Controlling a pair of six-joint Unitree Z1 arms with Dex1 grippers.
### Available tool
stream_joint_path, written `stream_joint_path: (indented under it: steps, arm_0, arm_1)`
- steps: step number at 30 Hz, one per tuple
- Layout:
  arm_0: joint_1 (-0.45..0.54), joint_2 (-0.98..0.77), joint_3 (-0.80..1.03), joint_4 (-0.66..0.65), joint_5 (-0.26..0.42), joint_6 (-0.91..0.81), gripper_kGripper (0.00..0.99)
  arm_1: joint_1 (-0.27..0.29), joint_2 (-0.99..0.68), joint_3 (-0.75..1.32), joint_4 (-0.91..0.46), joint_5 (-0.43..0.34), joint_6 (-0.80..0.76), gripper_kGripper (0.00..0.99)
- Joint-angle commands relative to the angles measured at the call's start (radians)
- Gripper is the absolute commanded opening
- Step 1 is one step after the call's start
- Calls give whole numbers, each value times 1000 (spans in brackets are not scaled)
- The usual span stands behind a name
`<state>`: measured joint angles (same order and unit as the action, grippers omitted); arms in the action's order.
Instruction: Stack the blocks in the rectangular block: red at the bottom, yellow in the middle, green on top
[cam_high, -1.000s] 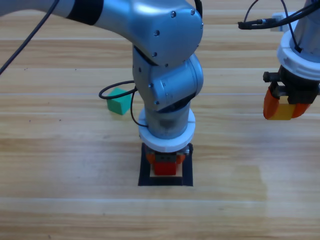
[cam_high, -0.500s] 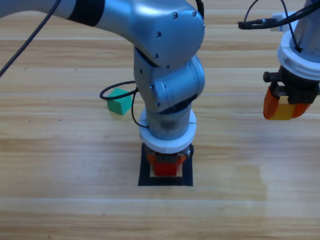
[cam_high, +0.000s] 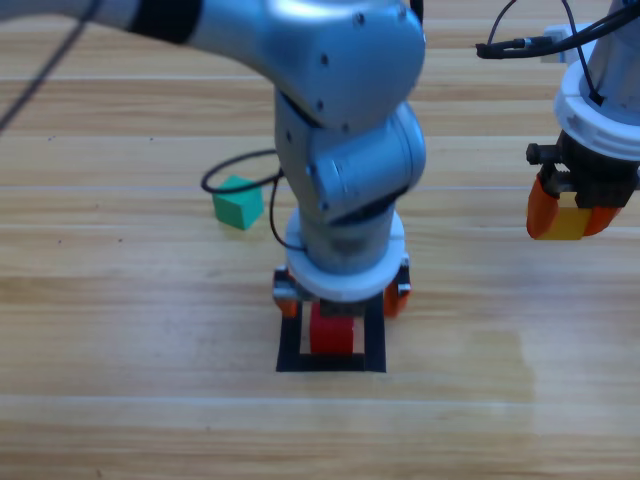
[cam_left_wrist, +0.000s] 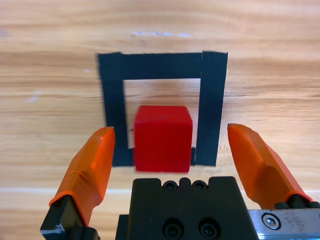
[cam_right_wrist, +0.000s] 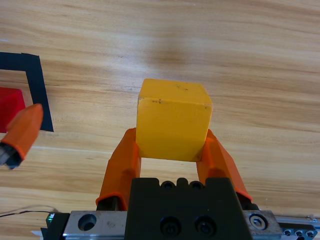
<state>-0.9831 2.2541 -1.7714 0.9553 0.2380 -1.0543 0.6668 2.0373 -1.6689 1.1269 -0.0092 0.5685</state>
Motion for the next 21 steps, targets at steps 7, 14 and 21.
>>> stream_joint_path:
  steps: [7, 14, 21]
  arm_0:
    - [-26, -453, -249, 364, 280, 45, 989]
    - [15, -749, -71, 365, 396, 333, 989]
    - [32, -843, 23, 365, 414, 533, 973]
  arm_1:
    - [103, 24, 12, 1, -14, 7, 232]
    - [277, 103, -46, 1, -26, 53, 232]
    - [352, 158, -187, 5, -29, 212, 235]
